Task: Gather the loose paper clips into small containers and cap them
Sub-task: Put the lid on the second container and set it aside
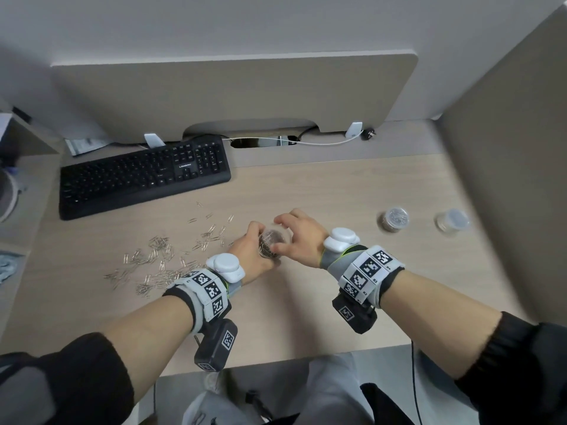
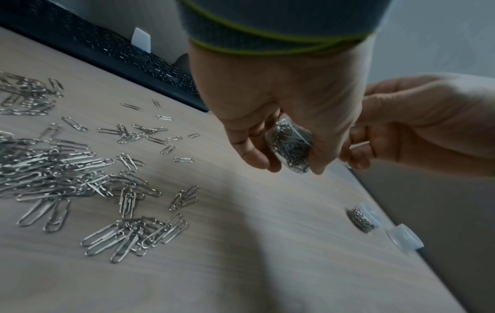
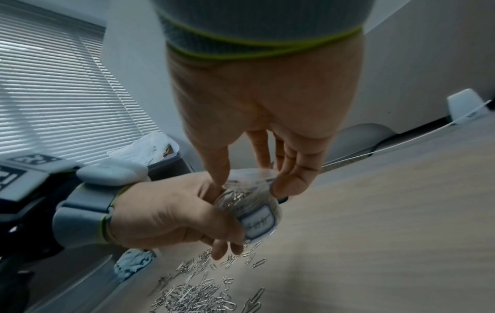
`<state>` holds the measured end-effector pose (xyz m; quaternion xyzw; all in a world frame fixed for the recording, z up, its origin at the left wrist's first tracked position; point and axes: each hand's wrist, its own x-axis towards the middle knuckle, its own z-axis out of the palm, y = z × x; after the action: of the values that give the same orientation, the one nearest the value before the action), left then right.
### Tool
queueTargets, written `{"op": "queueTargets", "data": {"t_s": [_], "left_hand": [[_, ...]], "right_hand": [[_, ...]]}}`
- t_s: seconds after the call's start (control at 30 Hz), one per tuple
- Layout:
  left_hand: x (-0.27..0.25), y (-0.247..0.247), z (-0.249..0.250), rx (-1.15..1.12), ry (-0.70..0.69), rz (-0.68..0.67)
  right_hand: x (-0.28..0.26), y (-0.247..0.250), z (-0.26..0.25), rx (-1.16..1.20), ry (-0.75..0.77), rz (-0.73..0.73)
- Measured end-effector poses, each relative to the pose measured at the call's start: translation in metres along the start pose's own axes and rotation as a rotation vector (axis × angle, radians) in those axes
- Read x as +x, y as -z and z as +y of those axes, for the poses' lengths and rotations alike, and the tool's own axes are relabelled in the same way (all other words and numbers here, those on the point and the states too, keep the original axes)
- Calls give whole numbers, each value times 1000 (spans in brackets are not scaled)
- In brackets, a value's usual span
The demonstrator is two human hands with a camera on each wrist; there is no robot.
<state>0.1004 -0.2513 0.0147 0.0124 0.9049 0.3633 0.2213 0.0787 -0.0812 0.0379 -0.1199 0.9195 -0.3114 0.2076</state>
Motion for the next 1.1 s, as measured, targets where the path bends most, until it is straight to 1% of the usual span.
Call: {"op": "queueTargets", "data": {"t_s": [0.23, 0.43, 0.57, 0.8, 0.87, 0.93, 1.0, 1.1], "left_hand": [[-16, 27, -18, -94, 8, 32], [-24, 43, -35, -208, 30, 45], [-29, 55, -40, -242, 37, 27], [-28, 69, -50, -320, 75, 20], [-28, 72, -49, -301, 65, 12], [-29, 72, -47, -278, 56, 23], [-28, 70, -44, -292, 48, 41], [-25, 65, -37, -247, 32, 60]], "right_hand": [[9, -8, -35, -34, 126, -85], [14, -17, -56, -18, 224, -126], [18, -18, -67, -51, 256, -159], [25, -18, -77, -79, 285, -165], [26, -19, -78, -44, 262, -166], [27, -19, -77, -30, 170, -158], [29, -18, -75, -49, 85, -116], [31, -15, -73, -97, 34, -80]]}}
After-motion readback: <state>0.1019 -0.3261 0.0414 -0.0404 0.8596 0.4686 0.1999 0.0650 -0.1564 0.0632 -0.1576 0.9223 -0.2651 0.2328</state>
